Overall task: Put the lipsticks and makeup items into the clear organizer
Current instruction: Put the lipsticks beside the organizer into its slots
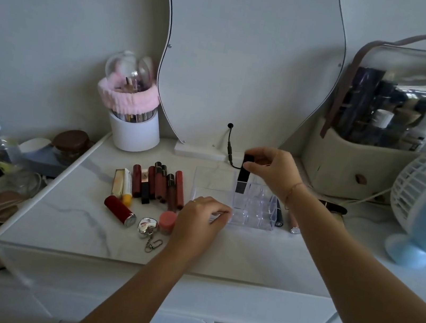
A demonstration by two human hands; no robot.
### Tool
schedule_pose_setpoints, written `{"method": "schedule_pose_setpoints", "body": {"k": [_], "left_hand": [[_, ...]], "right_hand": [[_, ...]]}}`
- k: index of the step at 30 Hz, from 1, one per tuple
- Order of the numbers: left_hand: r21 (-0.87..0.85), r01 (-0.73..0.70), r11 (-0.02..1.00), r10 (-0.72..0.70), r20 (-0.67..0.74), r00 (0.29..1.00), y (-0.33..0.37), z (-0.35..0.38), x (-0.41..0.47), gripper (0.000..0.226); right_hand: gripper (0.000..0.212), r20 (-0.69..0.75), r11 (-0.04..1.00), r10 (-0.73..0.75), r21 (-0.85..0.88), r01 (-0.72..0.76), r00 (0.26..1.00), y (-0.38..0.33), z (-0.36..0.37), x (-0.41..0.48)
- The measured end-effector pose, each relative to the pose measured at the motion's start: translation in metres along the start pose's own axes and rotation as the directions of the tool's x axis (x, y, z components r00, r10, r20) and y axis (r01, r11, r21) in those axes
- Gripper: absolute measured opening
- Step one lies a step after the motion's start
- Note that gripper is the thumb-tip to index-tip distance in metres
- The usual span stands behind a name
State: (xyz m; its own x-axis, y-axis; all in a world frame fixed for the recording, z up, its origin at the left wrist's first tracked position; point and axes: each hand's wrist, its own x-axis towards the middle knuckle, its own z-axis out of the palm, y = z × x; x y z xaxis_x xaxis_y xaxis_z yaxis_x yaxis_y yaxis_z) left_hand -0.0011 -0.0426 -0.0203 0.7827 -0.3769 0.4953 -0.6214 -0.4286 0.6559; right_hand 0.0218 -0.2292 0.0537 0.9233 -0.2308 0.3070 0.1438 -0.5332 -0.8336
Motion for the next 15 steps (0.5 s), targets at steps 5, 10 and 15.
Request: {"method": "schedule_pose_setpoints", "body": {"k": [5, 10, 15], "left_hand": [[0.014, -0.009, 1.000, 0.009, 0.000, 1.000, 0.000, 0.000, 0.001, 0.012], [0.026, -0.010, 1.000, 0.010, -0.005, 1.000, 0.000, 0.000, 0.000, 0.014], [0.020, -0.008, 1.000, 0.009, -0.017, 1.000, 0.001, 0.001, 0.001, 0.012]], "right_hand": [[0.024, 0.054, 0.996, 0.013, -0.091, -0.009, 0.998, 0.006, 0.004, -0.003], [0.030, 0.066, 0.995, 0.007, -0.104, 0.000, 0.998, 0.007, -0.005, -0.012], [0.029, -0.082, 0.991, 0.033, -0.128, -0.044, 0.996, 0.025, -0.060, -0.026]]}}
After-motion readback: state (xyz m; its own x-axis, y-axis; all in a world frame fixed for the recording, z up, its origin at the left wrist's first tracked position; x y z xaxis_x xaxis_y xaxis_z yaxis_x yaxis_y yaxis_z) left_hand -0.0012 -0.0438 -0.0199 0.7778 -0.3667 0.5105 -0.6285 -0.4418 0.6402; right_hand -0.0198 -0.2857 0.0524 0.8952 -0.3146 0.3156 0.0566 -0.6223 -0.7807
